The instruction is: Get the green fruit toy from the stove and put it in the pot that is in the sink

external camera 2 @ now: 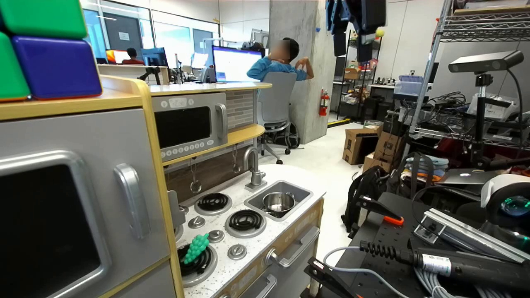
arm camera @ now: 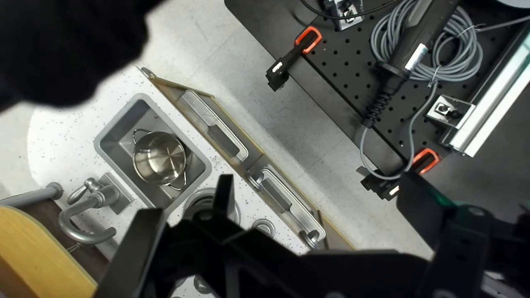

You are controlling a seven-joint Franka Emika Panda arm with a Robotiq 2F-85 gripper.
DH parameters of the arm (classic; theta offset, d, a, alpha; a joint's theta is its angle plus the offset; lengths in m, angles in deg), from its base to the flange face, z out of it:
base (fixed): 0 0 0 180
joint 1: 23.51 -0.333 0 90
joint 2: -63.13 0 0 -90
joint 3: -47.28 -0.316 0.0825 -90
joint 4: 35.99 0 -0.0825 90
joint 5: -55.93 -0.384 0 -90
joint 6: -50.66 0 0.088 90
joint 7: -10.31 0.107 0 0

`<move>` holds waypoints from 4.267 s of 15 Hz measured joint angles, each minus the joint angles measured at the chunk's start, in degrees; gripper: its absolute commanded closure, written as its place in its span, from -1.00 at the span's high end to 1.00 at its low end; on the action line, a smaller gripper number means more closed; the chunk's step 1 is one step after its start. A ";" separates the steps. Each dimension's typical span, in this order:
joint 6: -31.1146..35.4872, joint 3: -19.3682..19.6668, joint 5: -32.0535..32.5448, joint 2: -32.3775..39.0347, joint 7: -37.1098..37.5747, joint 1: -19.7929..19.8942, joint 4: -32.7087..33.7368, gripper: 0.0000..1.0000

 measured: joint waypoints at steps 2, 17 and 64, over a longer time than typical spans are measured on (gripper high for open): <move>4.40 0.03 -1.22 0.22 1.56 -0.11 -0.89 1.00; 34.46 2.22 -7.48 24.48 7.50 0.95 -2.11 1.00; 66.17 -0.62 24.54 47.77 4.01 3.22 10.49 1.00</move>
